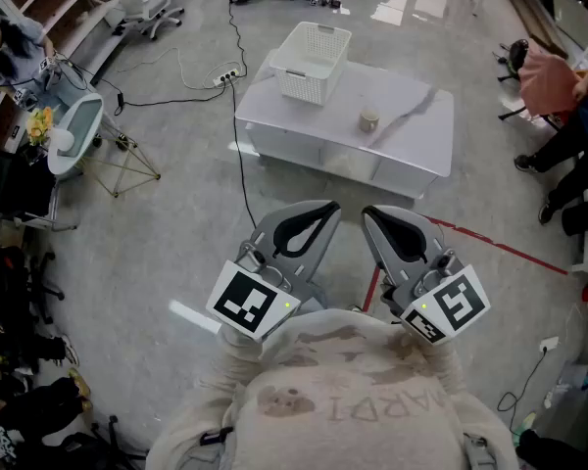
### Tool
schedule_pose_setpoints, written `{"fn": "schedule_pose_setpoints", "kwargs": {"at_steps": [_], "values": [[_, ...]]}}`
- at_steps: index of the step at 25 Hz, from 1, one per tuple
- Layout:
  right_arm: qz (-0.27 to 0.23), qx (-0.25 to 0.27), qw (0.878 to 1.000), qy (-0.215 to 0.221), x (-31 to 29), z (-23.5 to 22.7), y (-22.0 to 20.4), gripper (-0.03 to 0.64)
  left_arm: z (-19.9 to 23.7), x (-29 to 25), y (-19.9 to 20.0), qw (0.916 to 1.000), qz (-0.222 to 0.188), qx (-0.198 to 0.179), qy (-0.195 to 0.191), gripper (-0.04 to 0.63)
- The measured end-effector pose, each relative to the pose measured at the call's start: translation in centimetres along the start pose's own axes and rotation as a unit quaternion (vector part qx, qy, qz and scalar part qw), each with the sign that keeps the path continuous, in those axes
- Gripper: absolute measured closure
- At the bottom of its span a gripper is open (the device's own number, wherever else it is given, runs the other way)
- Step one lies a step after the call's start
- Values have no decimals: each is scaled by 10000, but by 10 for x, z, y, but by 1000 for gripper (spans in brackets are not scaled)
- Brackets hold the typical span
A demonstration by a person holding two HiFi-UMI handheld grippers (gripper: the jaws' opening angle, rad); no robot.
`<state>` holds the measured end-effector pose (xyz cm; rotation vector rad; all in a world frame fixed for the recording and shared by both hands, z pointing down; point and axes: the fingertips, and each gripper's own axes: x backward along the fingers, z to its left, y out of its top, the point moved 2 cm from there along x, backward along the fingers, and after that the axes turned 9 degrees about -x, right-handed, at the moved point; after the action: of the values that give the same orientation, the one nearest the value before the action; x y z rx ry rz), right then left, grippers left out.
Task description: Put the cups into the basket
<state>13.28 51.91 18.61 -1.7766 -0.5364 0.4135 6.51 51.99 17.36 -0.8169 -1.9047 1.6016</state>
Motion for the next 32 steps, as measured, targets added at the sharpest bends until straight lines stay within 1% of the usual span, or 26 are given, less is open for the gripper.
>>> {"fn": "schedule_pose_setpoints", "kwargs": {"at_steps": [3,9,14,17,20,23,25,28,32], "values": [[12,8,10000,1,-9,-3,0,591,8,-3,-1,10000,-3,19,-34,595],[31,-3,10000,2,-33,-10,-1,592,32,-9,-5,9999,24,-92,-86,595],[44,-59,10000,-32,-51,-19,-1,592,51,-17,-12,9999,57,27,-132,595],[-23,-209,9996,-161,-64,-36,1,591,70,-29,-19,9998,112,71,-142,595],[-61,-271,9992,-303,-85,-61,4,591,98,-46,-25,9998,97,80,-153,595],[-175,-236,9985,-459,-109,-81,12,591,127,-62,-27,9996,-5,-157,-248,595],[-225,-162,9978,-601,-123,-91,18,592,143,-71,-27,9991,-78,-223,-366,595],[-242,-108,9970,-732,-146,-106,23,591,167,-83,-25,9985,-210,-125,-482,595],[-112,-126,9958,-898,-165,-124,20,591,196,-96,-29,9985,-292,40,-462,595]]}}
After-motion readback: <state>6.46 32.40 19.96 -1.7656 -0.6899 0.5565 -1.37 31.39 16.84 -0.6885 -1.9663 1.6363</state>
